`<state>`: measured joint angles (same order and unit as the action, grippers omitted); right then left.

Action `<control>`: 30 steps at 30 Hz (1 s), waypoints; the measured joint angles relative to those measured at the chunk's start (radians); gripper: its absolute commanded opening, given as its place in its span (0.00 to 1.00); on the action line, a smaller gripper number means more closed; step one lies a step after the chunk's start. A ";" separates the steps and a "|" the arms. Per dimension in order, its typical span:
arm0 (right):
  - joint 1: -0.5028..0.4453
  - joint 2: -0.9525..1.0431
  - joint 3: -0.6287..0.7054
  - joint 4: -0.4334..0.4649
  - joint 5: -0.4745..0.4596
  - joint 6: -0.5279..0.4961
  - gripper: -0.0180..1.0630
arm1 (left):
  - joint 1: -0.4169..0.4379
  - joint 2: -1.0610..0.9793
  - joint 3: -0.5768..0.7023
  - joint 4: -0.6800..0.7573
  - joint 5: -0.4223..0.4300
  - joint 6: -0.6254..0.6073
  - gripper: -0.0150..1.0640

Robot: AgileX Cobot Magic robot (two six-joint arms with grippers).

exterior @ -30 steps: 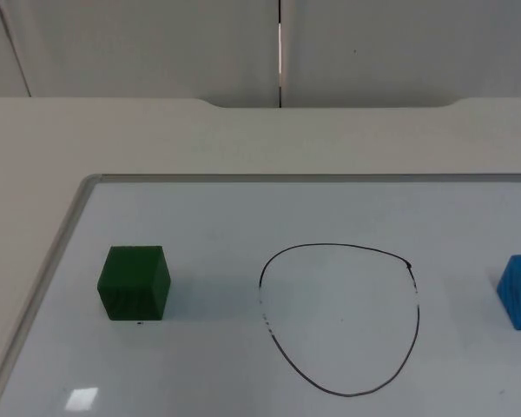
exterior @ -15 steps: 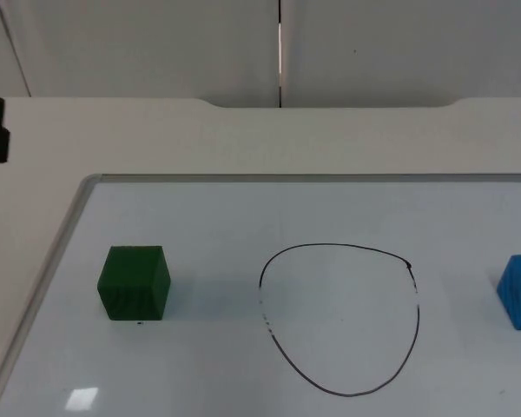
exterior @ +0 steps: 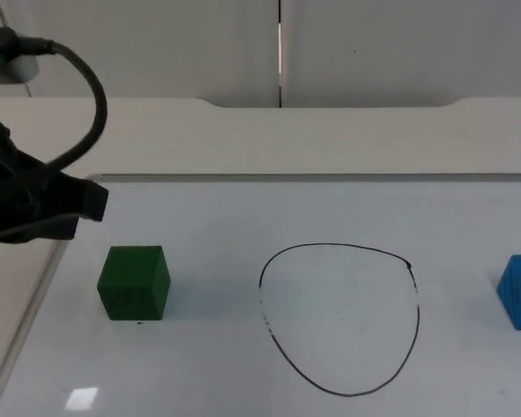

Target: Push the two cubes into the marked area.

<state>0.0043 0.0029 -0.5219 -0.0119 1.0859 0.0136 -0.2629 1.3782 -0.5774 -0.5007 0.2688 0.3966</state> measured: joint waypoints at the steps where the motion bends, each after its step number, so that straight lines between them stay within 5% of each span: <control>1: 0.000 0.000 0.000 0.000 0.000 0.000 0.99 | 0.000 0.020 0.000 0.000 -0.010 -0.007 0.01; 30: 0.000 0.000 0.000 0.000 0.000 0.000 0.99 | -0.035 0.307 0.000 -0.003 -0.261 -0.054 0.01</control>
<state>0.0043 0.0029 -0.5219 -0.0119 1.0859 0.0136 -0.2978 1.6853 -0.5778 -0.5041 0.0077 0.3425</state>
